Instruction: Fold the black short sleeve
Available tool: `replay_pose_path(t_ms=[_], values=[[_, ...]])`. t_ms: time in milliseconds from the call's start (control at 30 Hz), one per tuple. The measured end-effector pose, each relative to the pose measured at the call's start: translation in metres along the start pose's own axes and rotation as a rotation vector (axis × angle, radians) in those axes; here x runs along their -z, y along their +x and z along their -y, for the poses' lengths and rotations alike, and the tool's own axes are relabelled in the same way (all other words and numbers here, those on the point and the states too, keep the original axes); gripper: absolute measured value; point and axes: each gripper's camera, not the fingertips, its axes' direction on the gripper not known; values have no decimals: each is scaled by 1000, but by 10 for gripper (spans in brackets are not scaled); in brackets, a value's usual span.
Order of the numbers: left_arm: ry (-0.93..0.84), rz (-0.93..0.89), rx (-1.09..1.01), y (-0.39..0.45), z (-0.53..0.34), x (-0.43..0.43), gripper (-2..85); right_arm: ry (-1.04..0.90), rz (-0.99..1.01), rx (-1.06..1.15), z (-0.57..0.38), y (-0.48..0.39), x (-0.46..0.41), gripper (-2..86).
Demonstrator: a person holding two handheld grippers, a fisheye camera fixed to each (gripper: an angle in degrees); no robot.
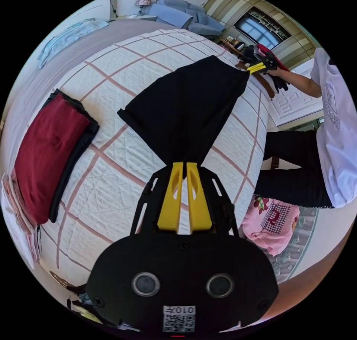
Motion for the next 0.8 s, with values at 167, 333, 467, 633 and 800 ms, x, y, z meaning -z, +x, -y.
replay_pose_path(t_ms=[167,333,467,633,800], values=[[-138,29,-14,11,0,-44,9,-58,10,-74,11,-10,-17,26],[-190,20,51,28,-26,-66,12,-86,47,-215,0,-14,-15,17],[-25,17,163,34,-39,-48,4,23,-51,-354,11,-26,21,12],[301,99,222,51,7,-30,-1,235,-49,-382,82,-24,38,11],[216,40,175,52,42,-94,-2,106,81,-230,148,-23,2,11]])
